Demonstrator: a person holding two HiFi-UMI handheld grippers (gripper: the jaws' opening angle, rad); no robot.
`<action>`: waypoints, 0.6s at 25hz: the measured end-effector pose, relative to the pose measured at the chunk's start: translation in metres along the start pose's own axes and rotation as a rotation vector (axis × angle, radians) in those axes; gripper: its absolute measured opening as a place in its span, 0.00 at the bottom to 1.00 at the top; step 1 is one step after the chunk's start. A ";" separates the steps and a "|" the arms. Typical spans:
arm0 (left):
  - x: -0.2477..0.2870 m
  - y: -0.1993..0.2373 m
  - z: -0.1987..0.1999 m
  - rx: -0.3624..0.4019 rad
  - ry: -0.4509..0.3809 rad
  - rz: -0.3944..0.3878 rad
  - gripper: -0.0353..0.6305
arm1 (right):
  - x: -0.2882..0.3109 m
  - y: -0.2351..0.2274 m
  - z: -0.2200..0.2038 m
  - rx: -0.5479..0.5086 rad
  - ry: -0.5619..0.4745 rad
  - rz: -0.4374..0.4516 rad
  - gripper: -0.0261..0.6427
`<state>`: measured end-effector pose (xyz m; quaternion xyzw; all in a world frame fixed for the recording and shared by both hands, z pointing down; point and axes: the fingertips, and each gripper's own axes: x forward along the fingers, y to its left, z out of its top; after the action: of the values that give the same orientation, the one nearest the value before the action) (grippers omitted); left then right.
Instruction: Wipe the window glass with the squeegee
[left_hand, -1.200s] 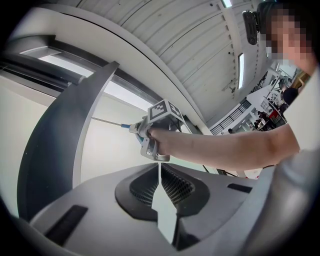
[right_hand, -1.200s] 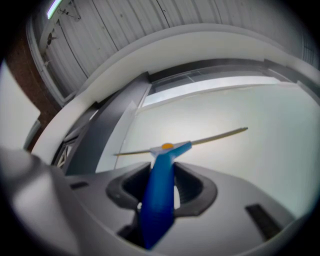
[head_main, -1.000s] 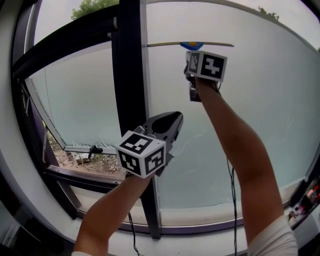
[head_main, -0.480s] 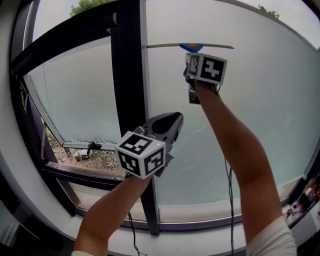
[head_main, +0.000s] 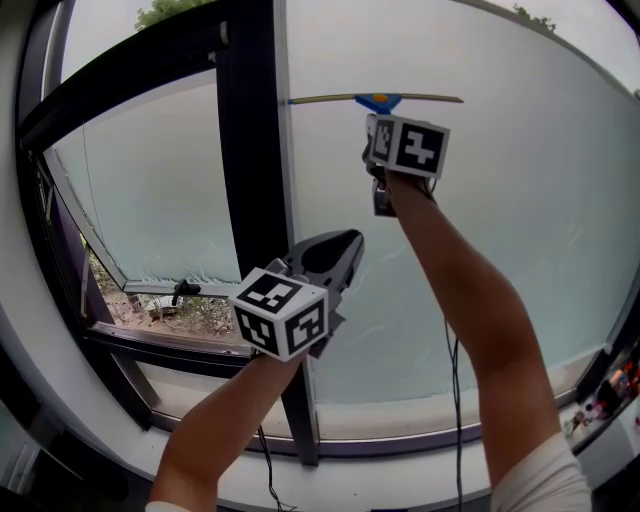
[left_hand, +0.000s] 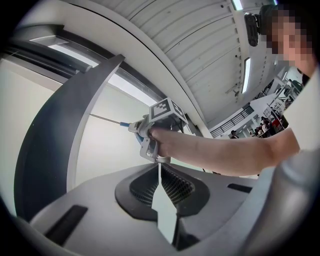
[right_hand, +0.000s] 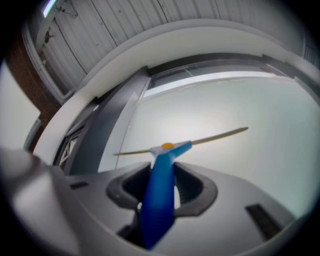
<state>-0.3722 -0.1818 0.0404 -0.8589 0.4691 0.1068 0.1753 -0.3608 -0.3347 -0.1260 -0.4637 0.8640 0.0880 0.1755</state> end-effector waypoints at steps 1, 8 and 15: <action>-0.001 0.000 -0.001 -0.004 0.000 0.001 0.11 | -0.001 0.000 -0.002 -0.001 0.001 0.000 0.26; -0.004 -0.001 -0.010 -0.033 0.002 0.007 0.11 | -0.008 0.000 -0.017 0.000 0.014 -0.001 0.27; -0.010 0.000 -0.024 -0.065 0.013 0.015 0.11 | -0.013 -0.002 -0.033 -0.012 0.031 -0.016 0.27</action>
<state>-0.3774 -0.1833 0.0656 -0.8612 0.4731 0.1179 0.1435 -0.3603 -0.3364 -0.0907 -0.4732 0.8622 0.0847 0.1598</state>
